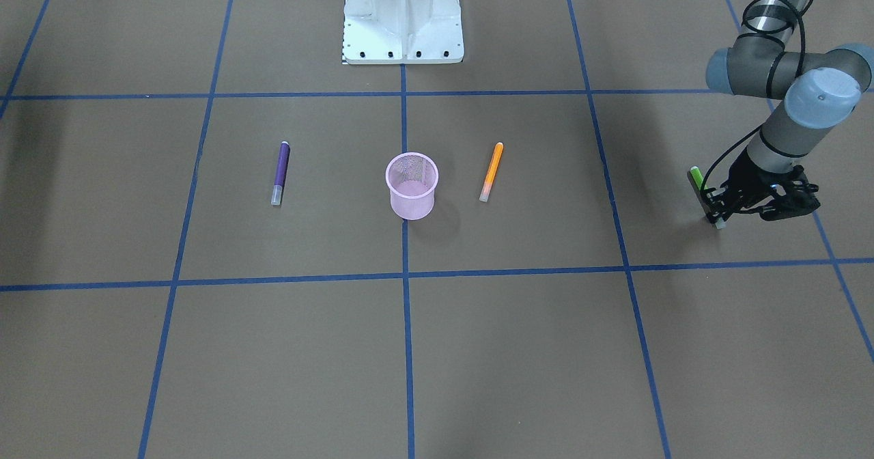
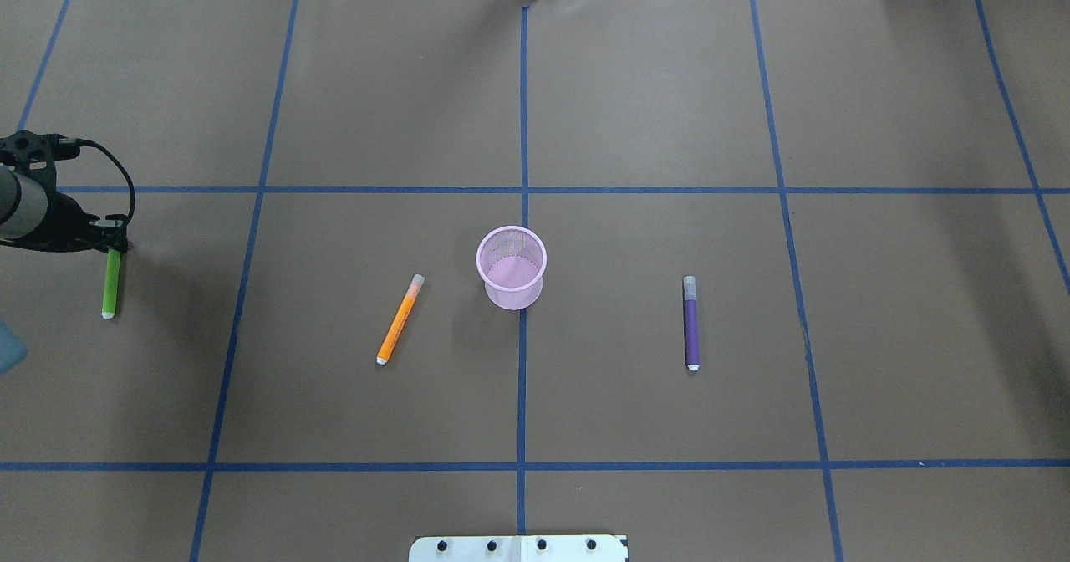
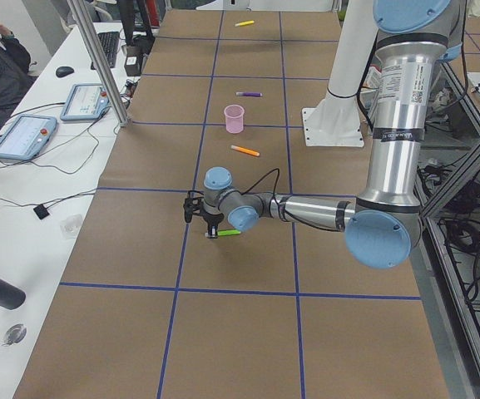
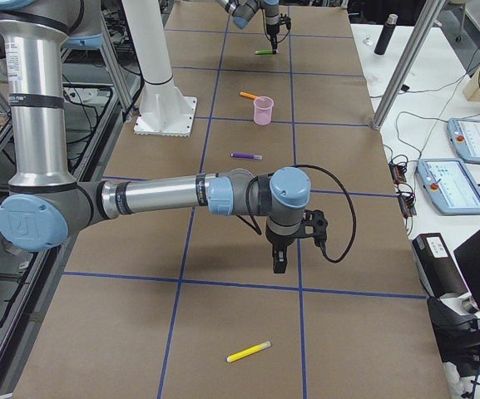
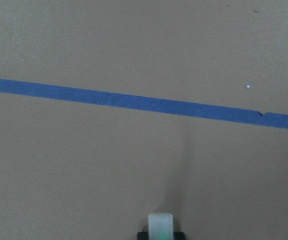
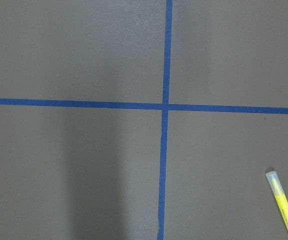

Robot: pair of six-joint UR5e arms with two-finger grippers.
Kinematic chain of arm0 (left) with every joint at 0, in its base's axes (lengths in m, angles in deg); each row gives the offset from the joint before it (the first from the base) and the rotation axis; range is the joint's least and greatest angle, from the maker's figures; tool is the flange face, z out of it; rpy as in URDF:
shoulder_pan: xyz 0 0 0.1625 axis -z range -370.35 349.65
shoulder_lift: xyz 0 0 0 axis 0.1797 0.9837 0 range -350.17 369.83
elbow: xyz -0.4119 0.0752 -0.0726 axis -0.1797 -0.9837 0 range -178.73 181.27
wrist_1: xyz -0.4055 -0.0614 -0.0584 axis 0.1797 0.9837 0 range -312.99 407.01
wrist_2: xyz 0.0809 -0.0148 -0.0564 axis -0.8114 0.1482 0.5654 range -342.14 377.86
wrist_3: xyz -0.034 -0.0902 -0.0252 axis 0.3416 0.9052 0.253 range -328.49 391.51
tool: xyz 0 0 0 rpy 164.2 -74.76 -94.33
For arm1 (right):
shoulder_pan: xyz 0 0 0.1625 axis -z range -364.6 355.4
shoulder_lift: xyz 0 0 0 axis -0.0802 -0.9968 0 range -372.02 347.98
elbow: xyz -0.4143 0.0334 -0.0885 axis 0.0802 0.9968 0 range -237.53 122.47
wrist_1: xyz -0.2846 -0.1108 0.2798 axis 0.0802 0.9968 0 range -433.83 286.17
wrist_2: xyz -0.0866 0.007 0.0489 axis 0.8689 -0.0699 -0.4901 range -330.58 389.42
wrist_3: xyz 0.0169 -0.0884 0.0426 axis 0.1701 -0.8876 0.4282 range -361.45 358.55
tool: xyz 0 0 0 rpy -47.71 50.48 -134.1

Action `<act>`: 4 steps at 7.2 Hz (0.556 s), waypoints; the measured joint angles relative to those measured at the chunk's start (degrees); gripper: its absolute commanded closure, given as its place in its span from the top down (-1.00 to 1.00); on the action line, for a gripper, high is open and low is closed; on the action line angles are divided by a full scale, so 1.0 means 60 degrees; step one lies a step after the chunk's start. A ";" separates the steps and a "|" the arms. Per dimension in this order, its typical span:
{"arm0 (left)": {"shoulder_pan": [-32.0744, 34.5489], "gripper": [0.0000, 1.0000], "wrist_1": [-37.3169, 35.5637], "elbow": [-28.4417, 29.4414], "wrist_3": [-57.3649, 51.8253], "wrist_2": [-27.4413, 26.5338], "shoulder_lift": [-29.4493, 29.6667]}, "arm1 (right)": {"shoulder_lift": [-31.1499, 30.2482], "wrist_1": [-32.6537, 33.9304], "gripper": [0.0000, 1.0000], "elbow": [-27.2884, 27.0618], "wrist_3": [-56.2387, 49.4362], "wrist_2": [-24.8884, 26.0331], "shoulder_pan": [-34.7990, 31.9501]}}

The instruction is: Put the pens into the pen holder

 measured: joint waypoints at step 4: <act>0.0707 -1.00 -0.0070 -0.1350 -0.0462 -0.0481 0.0998 | -0.0007 -0.0183 1.00 0.0236 0.0515 -0.0014 0.0000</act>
